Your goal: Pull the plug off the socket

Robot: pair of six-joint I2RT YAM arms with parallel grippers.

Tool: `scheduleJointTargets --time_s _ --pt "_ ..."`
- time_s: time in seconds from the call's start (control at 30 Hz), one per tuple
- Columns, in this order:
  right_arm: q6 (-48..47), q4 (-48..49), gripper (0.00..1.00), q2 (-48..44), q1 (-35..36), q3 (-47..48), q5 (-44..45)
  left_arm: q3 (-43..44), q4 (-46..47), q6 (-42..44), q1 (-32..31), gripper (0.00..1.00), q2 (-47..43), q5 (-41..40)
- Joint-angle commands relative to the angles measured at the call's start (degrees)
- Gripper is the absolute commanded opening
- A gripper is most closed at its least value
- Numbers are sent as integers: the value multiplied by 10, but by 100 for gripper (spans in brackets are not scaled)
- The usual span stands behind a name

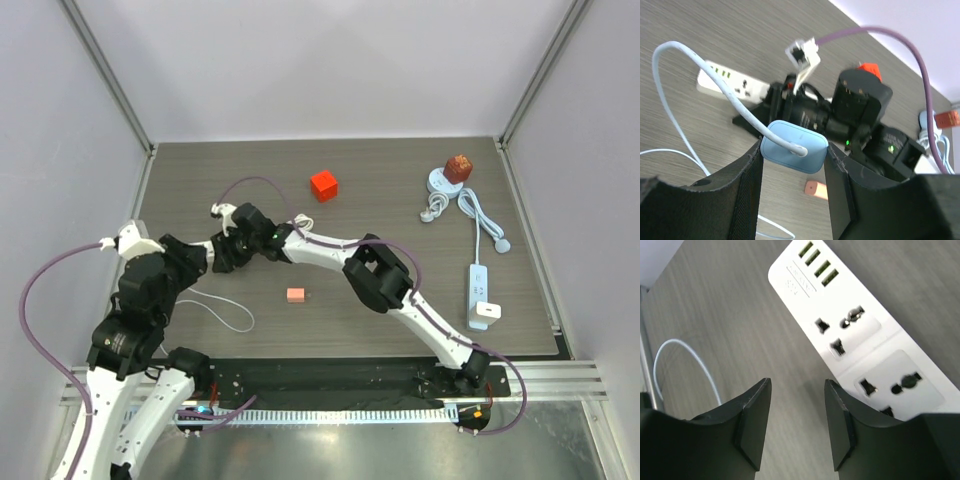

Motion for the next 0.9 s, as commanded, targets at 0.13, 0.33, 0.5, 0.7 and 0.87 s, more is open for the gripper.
scheduleJointTargets --time_s 0.13,0.33,0.5,0.7,0.87 --pt "28 1 54 42 -74 92 64 21 25 28 1 0 60 118" --pt "80 39 54 89 -105 143 3 -13 61 30 1 0 95 190" --pt "99 52 55 46 -105 120 -47 -67 106 10 0 0 141 228" --pt "71 93 58 -113 -96 -38 -23 -180 212 -30 1 0 175 267" --pt "73 138 58 -213 -95 -166 -2 -192 221 -35 -1 1 222 268"
